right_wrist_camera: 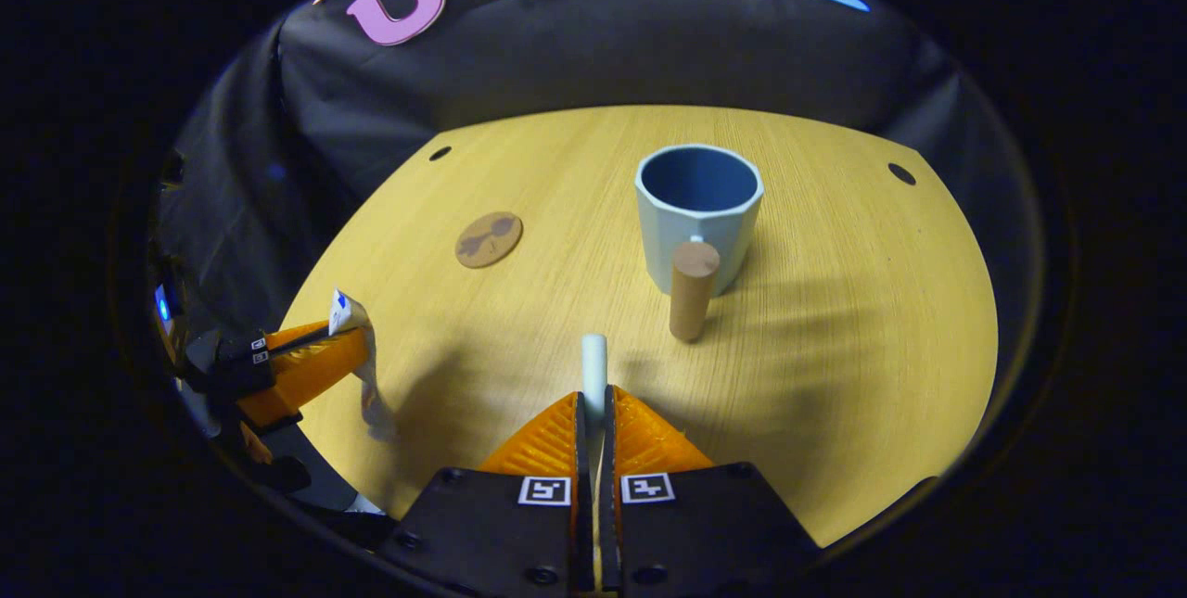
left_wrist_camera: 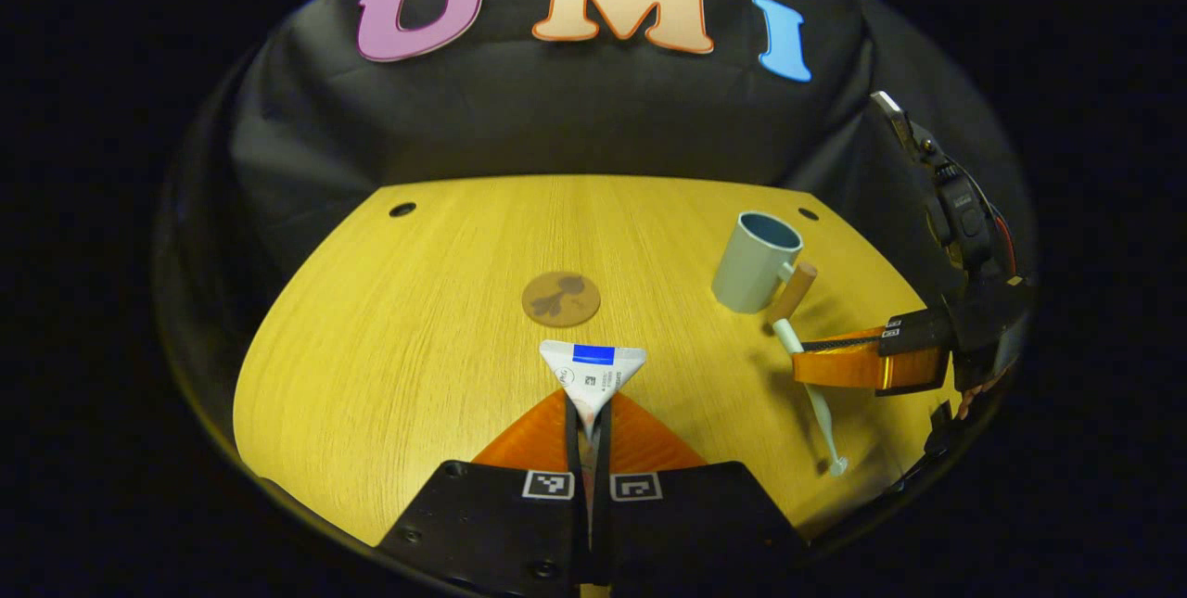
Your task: Put the toothbrush and toothpaste on the desktop into the cup, then pick up the cup and place it on the coaster on the desktop.
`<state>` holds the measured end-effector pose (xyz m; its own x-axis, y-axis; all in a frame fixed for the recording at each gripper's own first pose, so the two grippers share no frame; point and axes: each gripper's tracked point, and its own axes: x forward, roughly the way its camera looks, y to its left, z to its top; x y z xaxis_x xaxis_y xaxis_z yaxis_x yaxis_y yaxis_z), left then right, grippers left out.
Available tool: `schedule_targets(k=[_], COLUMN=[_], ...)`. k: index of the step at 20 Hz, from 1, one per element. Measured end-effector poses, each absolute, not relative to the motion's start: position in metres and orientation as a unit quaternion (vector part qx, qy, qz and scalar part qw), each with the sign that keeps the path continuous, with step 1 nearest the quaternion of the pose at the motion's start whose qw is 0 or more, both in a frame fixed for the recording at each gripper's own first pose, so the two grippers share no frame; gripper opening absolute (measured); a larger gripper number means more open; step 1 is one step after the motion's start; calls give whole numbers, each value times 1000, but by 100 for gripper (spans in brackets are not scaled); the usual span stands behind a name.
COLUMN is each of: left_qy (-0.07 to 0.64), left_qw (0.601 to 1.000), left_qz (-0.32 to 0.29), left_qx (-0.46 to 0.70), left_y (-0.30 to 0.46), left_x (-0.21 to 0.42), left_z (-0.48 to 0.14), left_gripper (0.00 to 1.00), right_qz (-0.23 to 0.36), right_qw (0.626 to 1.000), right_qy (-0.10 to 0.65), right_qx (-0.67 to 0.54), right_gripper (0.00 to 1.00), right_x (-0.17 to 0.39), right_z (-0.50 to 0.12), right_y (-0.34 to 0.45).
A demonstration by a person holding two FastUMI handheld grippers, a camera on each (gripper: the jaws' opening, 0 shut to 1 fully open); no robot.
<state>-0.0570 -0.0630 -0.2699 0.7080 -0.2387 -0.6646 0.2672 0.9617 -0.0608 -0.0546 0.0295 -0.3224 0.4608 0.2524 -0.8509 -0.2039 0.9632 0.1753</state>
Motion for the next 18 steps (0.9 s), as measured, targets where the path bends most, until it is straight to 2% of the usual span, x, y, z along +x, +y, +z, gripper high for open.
schedule_targets(k=[7, 18], left_qy=[327, 307], left_qw=[934, 942], left_qz=[-140, -136], left_qx=[20, 15], left_y=[-70, -71], left_x=[-49, -44], left_z=[-244, -208], left_gripper=[0, 0], right_qz=[160, 105], right_qw=[896, 958], right_qy=[411, 253], right_qx=[48, 84], right_gripper=[5, 5], right_x=[-17, 97], right_z=[-265, -197], right_y=[48, -7])
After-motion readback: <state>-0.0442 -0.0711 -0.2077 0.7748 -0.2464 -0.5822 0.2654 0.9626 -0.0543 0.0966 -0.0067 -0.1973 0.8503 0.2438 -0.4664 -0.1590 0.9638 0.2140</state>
